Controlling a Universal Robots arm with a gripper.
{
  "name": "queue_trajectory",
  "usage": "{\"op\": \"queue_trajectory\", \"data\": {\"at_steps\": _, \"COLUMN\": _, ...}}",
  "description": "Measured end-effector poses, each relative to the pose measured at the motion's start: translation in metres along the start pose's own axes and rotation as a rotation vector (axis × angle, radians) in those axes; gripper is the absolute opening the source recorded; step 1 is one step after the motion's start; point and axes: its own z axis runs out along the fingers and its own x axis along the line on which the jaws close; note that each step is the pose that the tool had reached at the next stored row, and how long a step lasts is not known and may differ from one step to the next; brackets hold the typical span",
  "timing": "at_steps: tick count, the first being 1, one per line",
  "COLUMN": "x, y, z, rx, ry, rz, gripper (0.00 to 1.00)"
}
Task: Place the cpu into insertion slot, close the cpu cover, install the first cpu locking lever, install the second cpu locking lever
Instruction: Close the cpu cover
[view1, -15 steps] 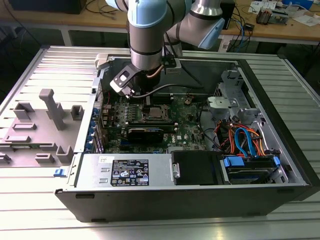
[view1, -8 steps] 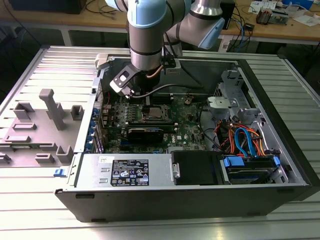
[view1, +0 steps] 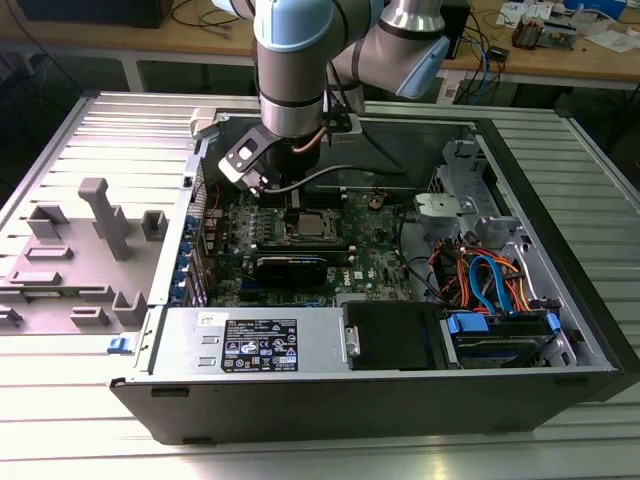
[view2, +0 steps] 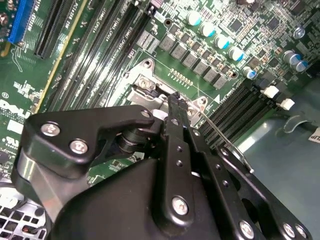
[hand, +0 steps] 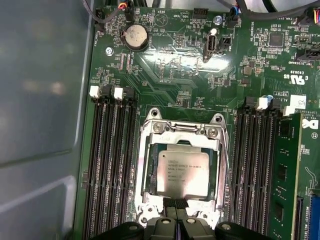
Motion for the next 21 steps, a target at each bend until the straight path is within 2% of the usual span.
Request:
{"op": "queue_trajectory", "data": {"at_steps": 2, "x": 0.0001, "y": -0.0022, "z": 0.0014, "rx": 0.0001, "ry": 0.0001, "rz": 0.000, "gripper": 0.11}}
{"op": "queue_trajectory", "data": {"at_steps": 8, "x": -0.0001, "y": -0.0025, "z": 0.0055, "rx": 0.0005, "ry": -0.0001, "rz": 0.000, "gripper": 0.11}}
{"op": "queue_trajectory", "data": {"at_steps": 11, "x": 0.0000, "y": -0.0026, "z": 0.0076, "rx": -0.0003, "ry": 0.0059, "rz": 0.000, "gripper": 0.11}}
{"op": "queue_trajectory", "data": {"at_steps": 15, "x": 0.0004, "y": -0.0022, "z": 0.0045, "rx": -0.0021, "ry": 0.0078, "rz": 0.000, "gripper": 0.11}}
{"op": "queue_trajectory", "data": {"at_steps": 17, "x": 0.0001, "y": -0.0024, "z": 0.0023, "rx": -0.0006, "ry": 0.0061, "rz": 0.000, "gripper": 0.11}}
{"op": "queue_trajectory", "data": {"at_steps": 21, "x": 0.0002, "y": -0.0024, "z": 0.0017, "rx": -0.0006, "ry": 0.0061, "rz": 0.000, "gripper": 0.11}}
